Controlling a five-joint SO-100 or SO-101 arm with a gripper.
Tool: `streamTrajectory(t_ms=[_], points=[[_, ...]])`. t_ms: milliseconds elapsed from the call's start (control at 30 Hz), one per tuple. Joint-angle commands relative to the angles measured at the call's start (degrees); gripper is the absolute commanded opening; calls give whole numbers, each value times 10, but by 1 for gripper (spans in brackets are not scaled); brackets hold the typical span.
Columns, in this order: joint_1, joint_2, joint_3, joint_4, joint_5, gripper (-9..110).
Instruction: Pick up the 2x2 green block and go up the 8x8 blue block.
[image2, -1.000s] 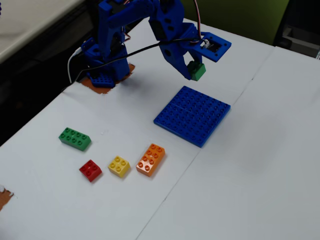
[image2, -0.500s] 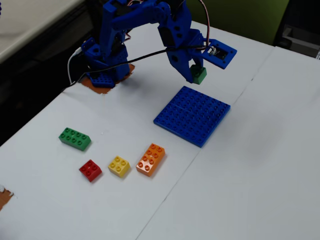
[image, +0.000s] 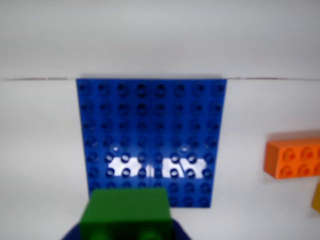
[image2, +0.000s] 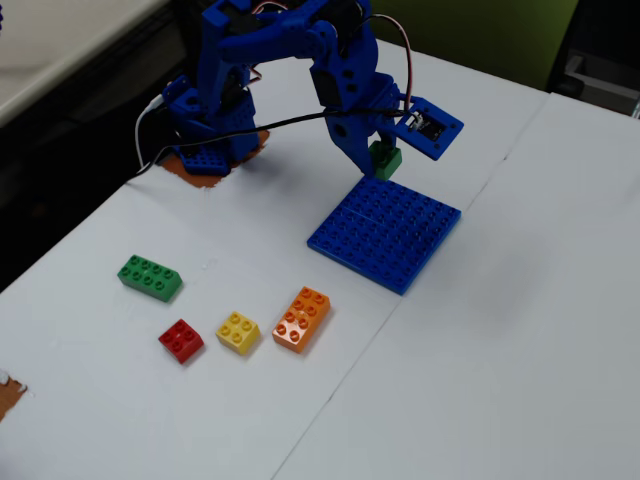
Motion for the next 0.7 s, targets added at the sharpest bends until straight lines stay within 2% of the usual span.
streamTrajectory(t_ms=[0,667], points=[[6,35,-8,3,5,0],[14,-20,-95,1,25,0]])
